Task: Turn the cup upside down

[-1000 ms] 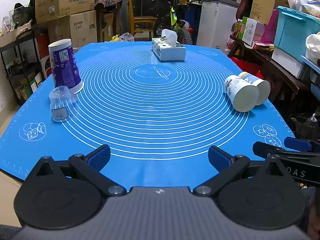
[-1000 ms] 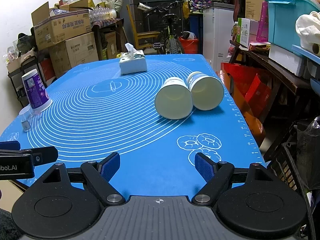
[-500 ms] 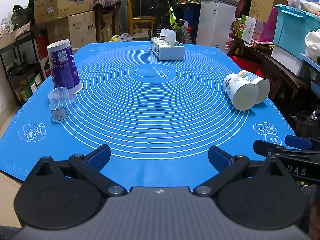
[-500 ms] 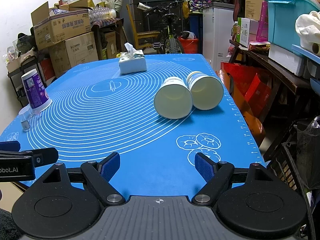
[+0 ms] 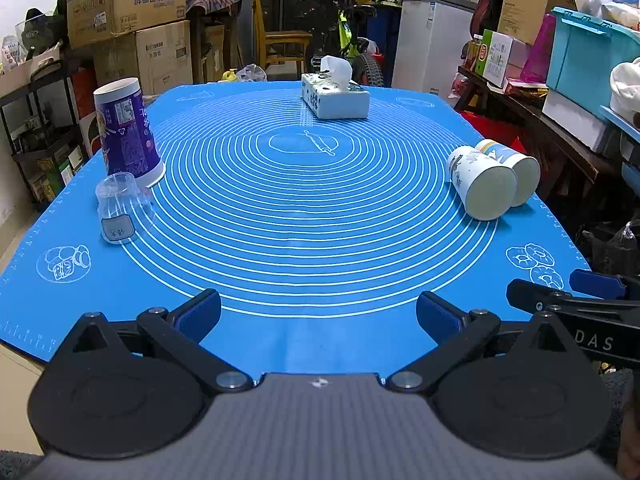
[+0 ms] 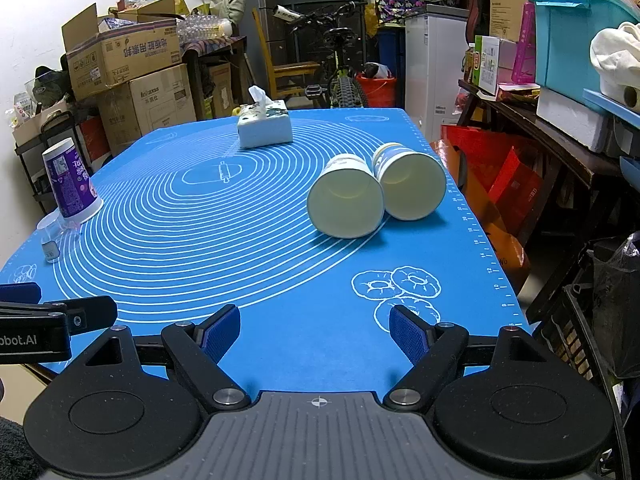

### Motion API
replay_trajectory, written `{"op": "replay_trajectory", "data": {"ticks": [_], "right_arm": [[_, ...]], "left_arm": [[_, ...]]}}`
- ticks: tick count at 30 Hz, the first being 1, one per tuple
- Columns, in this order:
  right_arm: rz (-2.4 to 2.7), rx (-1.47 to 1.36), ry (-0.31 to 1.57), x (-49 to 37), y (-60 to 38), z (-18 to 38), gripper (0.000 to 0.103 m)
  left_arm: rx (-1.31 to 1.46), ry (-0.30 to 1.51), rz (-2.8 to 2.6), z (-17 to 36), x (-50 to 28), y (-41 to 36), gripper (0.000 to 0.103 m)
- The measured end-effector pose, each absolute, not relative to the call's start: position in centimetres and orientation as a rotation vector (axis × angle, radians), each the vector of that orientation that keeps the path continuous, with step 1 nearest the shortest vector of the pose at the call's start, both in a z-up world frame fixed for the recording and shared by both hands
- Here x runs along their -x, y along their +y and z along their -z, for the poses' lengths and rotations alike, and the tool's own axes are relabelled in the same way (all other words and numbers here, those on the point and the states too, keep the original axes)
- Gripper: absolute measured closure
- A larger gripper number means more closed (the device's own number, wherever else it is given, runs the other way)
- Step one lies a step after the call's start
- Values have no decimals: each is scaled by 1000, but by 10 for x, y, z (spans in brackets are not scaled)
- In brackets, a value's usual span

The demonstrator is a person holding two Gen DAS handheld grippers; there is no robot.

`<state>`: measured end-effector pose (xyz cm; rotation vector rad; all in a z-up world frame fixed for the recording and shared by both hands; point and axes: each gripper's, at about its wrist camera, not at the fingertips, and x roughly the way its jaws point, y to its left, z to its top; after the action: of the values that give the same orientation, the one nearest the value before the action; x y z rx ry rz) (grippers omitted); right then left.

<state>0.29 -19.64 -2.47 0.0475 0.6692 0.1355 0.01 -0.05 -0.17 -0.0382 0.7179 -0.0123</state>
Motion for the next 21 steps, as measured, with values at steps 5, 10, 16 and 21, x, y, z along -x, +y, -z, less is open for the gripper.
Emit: {"op": "replay_trajectory", "data": {"ticks": [5, 10, 16, 21], "right_arm": [[-136, -47, 670, -3, -196, 24, 19], [-135, -47, 670, -3, -196, 24, 19], [-136, -46, 670, -3, -196, 24, 19], [-135, -46, 669, -3, -196, 24, 19]], "left_arm": [[36, 717, 12, 2, 0, -1, 0], [36, 718, 12, 2, 0, -1, 0], [36, 718, 11, 2, 0, -1, 0], [32, 718, 12, 0, -1, -2, 1]]}}
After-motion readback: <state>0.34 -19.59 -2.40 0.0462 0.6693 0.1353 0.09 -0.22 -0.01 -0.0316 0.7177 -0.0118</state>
